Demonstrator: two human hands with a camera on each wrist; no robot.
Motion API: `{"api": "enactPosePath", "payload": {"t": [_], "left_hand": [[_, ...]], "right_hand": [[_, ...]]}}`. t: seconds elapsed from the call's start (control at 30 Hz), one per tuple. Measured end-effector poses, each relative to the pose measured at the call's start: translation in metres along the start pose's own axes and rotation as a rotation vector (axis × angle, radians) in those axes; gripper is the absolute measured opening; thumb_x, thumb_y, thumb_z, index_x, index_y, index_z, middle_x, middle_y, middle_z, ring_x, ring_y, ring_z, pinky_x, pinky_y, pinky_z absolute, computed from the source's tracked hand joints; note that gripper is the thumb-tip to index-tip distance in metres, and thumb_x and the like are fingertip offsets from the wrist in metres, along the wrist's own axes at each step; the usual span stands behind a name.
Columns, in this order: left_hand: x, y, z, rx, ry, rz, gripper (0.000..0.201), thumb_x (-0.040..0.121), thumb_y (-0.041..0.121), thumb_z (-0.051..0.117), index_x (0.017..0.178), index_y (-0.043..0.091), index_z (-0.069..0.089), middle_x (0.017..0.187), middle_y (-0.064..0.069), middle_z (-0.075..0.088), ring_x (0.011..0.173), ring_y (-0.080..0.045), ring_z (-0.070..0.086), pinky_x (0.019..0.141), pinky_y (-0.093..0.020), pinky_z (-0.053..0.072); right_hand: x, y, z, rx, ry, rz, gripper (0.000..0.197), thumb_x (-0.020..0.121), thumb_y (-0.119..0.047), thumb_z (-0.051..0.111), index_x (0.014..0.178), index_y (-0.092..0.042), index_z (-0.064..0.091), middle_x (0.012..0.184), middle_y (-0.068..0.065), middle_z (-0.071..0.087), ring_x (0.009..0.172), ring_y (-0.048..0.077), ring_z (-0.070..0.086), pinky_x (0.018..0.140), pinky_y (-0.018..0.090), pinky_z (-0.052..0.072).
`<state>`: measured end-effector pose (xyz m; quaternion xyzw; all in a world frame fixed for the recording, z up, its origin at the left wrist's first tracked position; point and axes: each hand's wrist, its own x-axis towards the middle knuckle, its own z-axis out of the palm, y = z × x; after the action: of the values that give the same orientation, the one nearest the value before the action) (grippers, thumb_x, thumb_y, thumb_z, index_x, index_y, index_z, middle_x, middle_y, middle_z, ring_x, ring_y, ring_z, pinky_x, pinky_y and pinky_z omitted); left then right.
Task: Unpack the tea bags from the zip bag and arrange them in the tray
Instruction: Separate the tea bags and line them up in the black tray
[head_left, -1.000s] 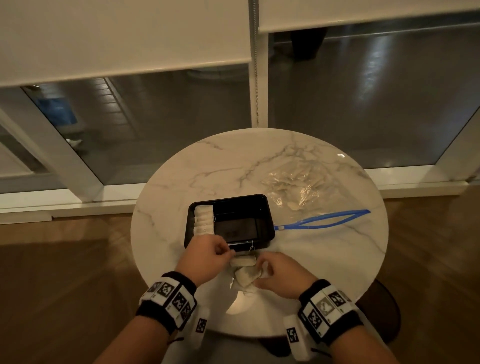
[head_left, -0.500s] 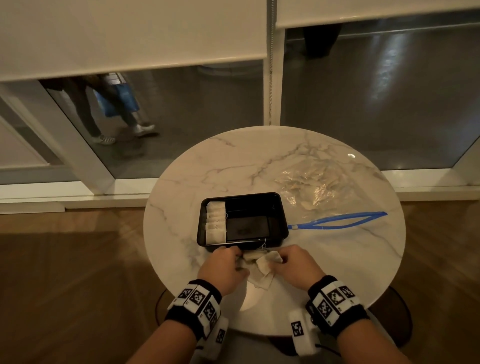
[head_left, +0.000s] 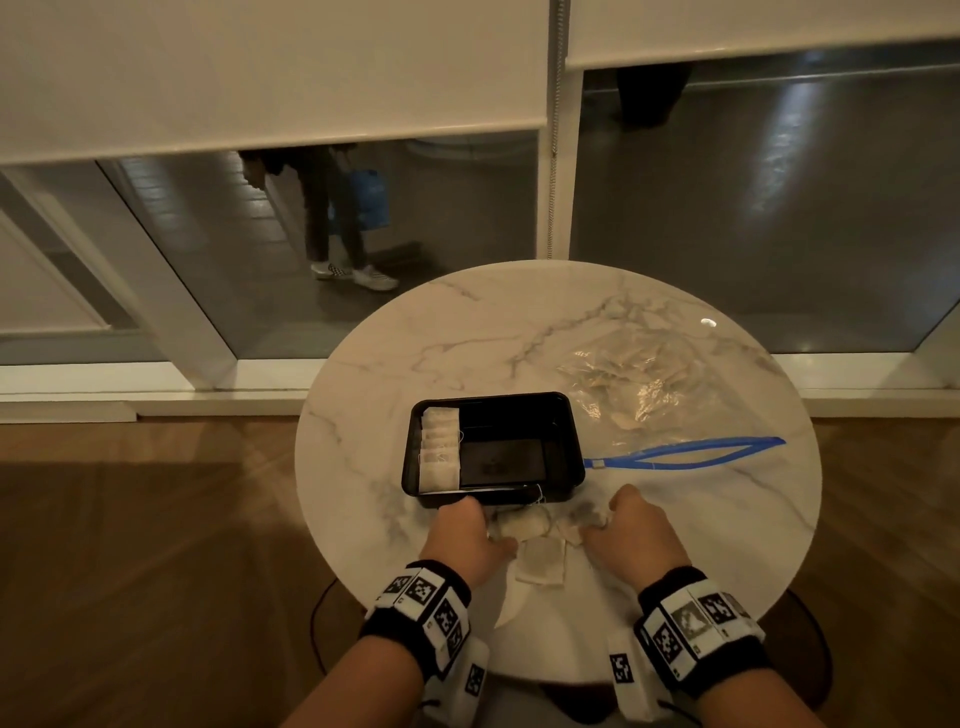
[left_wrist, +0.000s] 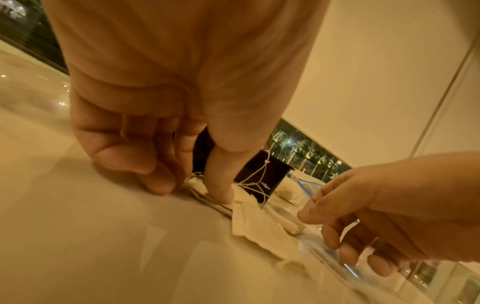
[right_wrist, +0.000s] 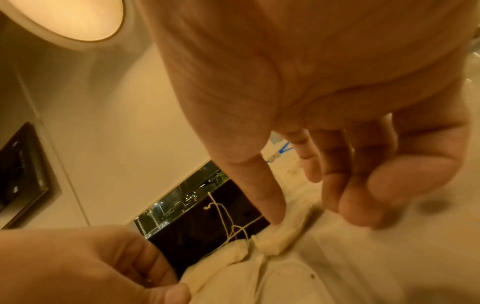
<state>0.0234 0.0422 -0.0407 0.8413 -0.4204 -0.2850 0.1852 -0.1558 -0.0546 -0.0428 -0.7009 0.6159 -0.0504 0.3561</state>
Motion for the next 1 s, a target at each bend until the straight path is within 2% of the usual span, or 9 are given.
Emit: {"api": "enactPosePath", "payload": {"t": [0.1, 0.17, 0.27, 0.5, 0.7, 0.77, 0.83, 0.9, 1.0], "left_hand": [[-0.005, 0.004, -0.002, 0.016, -0.019, 0.011, 0.039, 0.080, 0.038, 0.083, 0.093, 0.024, 0.049, 0.085, 0.014, 0.049, 0.089, -0.011, 0.053, 0.073, -0.021, 0.042], [-0.007, 0.007, -0.003, 0.030, -0.028, 0.002, 0.038, 0.079, 0.037, 0.084, 0.086, 0.025, 0.049, 0.082, 0.013, 0.050, 0.086, -0.011, 0.055, 0.070, -0.020, 0.043], [-0.005, 0.008, -0.003, 0.034, -0.066, -0.015, 0.028, 0.081, 0.035, 0.083, 0.082, 0.023, 0.057, 0.087, 0.005, 0.063, 0.085, -0.013, 0.063, 0.075, -0.026, 0.054], [-0.009, 0.010, -0.010, 0.027, -0.080, 0.031, 0.030, 0.087, 0.028, 0.077, 0.071, 0.030, 0.051, 0.074, 0.013, 0.053, 0.074, -0.007, 0.054, 0.070, -0.018, 0.044], [-0.011, 0.013, -0.013, 0.015, -0.113, 0.020, 0.020, 0.088, 0.030, 0.074, 0.078, 0.027, 0.057, 0.077, 0.010, 0.057, 0.078, -0.011, 0.058, 0.070, -0.021, 0.047], [-0.012, 0.012, -0.012, 0.037, -0.111, 0.036, 0.014, 0.088, 0.029, 0.074, 0.083, 0.023, 0.063, 0.077, 0.009, 0.058, 0.079, -0.012, 0.060, 0.069, -0.020, 0.048], [-0.013, 0.010, -0.013, 0.077, -0.111, 0.051, 0.016, 0.089, 0.030, 0.073, 0.080, 0.020, 0.065, 0.071, 0.009, 0.057, 0.075, -0.013, 0.059, 0.058, -0.017, 0.043], [-0.015, 0.010, -0.017, 0.105, -0.134, 0.055, 0.020, 0.089, 0.034, 0.073, 0.086, 0.014, 0.071, 0.074, 0.003, 0.064, 0.072, -0.012, 0.057, 0.057, -0.017, 0.041], [-0.016, 0.012, -0.022, 0.075, -0.148, 0.105, 0.031, 0.090, 0.045, 0.070, 0.091, 0.014, 0.075, 0.089, -0.003, 0.074, 0.077, -0.014, 0.066, 0.069, -0.028, 0.054]], "right_hand": [[-0.005, -0.006, 0.002, -0.063, -0.043, -0.104, 0.023, 0.084, -0.031, 0.074, 0.097, -0.022, 0.057, 0.095, -0.004, 0.061, 0.097, 0.019, 0.063, 0.075, 0.024, 0.045], [-0.009, -0.010, 0.008, -0.079, -0.138, -0.197, 0.037, 0.080, -0.033, 0.079, 0.112, -0.024, 0.062, 0.106, -0.005, 0.062, 0.104, 0.014, 0.061, 0.082, 0.021, 0.046], [-0.015, -0.016, 0.016, -0.147, -0.200, -0.246, 0.066, 0.075, -0.033, 0.084, 0.133, -0.023, 0.055, 0.127, -0.004, 0.059, 0.115, 0.015, 0.057, 0.099, 0.028, 0.048], [-0.018, -0.019, 0.019, -0.205, -0.171, -0.314, 0.041, 0.071, -0.034, 0.084, 0.104, -0.035, 0.059, 0.111, -0.009, 0.060, 0.099, 0.012, 0.060, 0.090, 0.029, 0.052], [-0.016, -0.017, 0.019, -0.193, -0.156, -0.327, 0.009, 0.086, -0.031, 0.073, 0.090, -0.035, 0.067, 0.095, -0.008, 0.064, 0.085, 0.009, 0.063, 0.080, 0.026, 0.053], [-0.015, -0.015, 0.016, -0.184, -0.131, -0.301, 0.016, 0.086, -0.038, 0.074, 0.073, -0.035, 0.064, 0.082, -0.009, 0.063, 0.074, 0.006, 0.061, 0.068, 0.021, 0.047], [-0.016, -0.014, 0.009, -0.127, -0.139, -0.273, 0.030, 0.085, -0.042, 0.075, 0.060, -0.032, 0.062, 0.066, -0.009, 0.056, 0.063, 0.002, 0.053, 0.057, 0.018, 0.037], [-0.017, -0.012, -0.001, -0.058, -0.193, -0.273, 0.031, 0.085, -0.040, 0.075, 0.057, -0.032, 0.064, 0.064, -0.011, 0.055, 0.064, 0.001, 0.051, 0.058, 0.017, 0.035], [-0.017, -0.012, -0.013, 0.146, -0.234, -0.293, 0.014, 0.085, -0.034, 0.077, 0.073, -0.029, 0.076, 0.074, -0.007, 0.070, 0.073, 0.006, 0.063, 0.066, 0.019, 0.045]]}}
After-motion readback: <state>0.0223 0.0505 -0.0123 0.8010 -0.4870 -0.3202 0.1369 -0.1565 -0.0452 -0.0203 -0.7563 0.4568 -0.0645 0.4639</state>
